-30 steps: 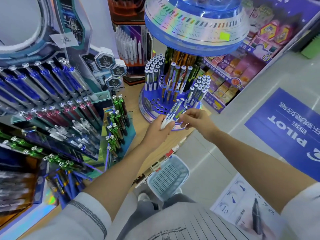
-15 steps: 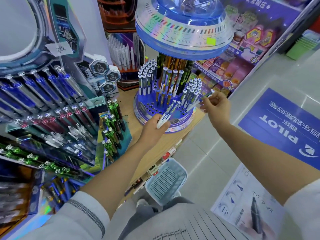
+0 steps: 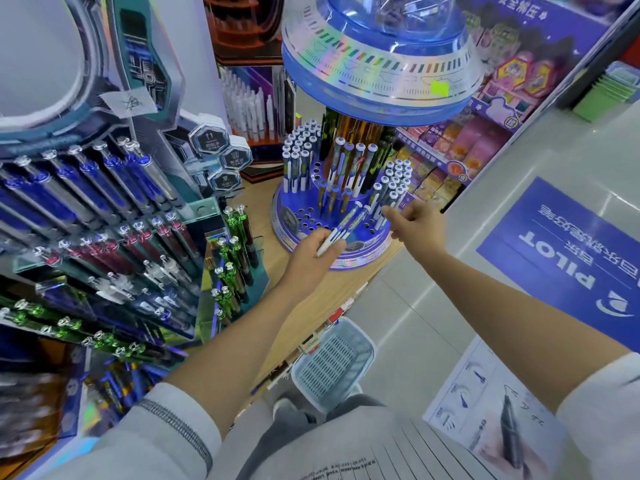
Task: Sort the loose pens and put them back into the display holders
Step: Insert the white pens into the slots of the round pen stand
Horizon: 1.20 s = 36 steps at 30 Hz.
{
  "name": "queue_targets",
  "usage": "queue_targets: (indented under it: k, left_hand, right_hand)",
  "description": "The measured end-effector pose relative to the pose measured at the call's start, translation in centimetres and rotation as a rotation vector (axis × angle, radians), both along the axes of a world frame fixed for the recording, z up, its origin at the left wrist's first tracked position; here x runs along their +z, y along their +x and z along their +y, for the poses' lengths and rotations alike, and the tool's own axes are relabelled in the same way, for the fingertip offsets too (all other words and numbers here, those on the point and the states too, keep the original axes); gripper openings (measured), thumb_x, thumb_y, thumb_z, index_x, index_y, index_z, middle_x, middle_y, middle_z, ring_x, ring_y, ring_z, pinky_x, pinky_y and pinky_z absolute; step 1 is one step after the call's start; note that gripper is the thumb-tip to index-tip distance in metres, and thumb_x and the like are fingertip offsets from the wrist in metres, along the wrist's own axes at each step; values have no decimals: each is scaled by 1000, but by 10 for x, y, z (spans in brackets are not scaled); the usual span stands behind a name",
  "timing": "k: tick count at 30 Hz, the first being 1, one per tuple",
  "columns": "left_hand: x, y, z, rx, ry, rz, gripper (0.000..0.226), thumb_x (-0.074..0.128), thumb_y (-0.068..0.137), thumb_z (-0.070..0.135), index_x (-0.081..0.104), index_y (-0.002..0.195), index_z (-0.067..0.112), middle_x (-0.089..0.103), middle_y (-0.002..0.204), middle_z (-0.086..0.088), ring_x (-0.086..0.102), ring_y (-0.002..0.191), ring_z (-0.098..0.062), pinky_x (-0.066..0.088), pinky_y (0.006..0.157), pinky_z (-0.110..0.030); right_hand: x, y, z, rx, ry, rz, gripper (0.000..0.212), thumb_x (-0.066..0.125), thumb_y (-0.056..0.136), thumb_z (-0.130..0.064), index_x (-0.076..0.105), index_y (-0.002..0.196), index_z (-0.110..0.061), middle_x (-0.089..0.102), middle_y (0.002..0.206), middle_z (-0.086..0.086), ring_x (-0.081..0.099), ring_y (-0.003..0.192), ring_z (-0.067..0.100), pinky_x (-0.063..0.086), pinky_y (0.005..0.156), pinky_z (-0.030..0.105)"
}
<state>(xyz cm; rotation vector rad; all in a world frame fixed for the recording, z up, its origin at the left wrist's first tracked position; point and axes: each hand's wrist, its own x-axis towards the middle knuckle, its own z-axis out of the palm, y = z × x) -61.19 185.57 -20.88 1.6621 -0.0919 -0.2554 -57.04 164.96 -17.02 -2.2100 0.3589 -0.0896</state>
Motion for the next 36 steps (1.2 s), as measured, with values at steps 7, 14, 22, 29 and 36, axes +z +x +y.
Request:
queue_targets:
  k: [7,14,22,29,36]
  left_hand:
    - [0,1,-9,-63,6,-29,18,56,96,30,58,90,13,45,56,11,35,51,-7,30,49,-26]
    - [1,3,-10,40,93,24,21,45,101,30,57,89,17,58,69,3,39,46,-1,33,50,-25]
    - [7,1,-12,38,55,47,26,45,101,28,60,102,7,59,73,1,44,45,-11,40,50,-25]
    - [5,2,-8,32,46,55,26,46,101,28,61,101,7,59,73,-1,45,46,-12,41,49,-24]
    - [4,6,-4,34,29,54,24,46,101,26,61,99,7,58,72,-2,46,44,-8,41,48,-23]
  right_hand:
    - [9,-17,11,304,468,218,16,66,90,-24,66,95,-9,73,87,6,68,71,17,57,67,27]
    - [19,-17,-1,15,538,-44,12,61,93,-11,49,95,-8,69,67,5,69,59,18,55,55,26]
    - [24,-19,-6,-76,167,-272,26,65,90,-26,41,80,-32,67,83,17,69,72,28,58,66,39]
    - [18,-17,4,-9,6,-247,28,68,87,-35,42,77,-40,66,77,3,68,75,26,57,70,48]
    - [16,-17,12,-34,-31,-307,34,67,87,-35,37,72,-32,62,69,3,65,71,26,53,63,41]
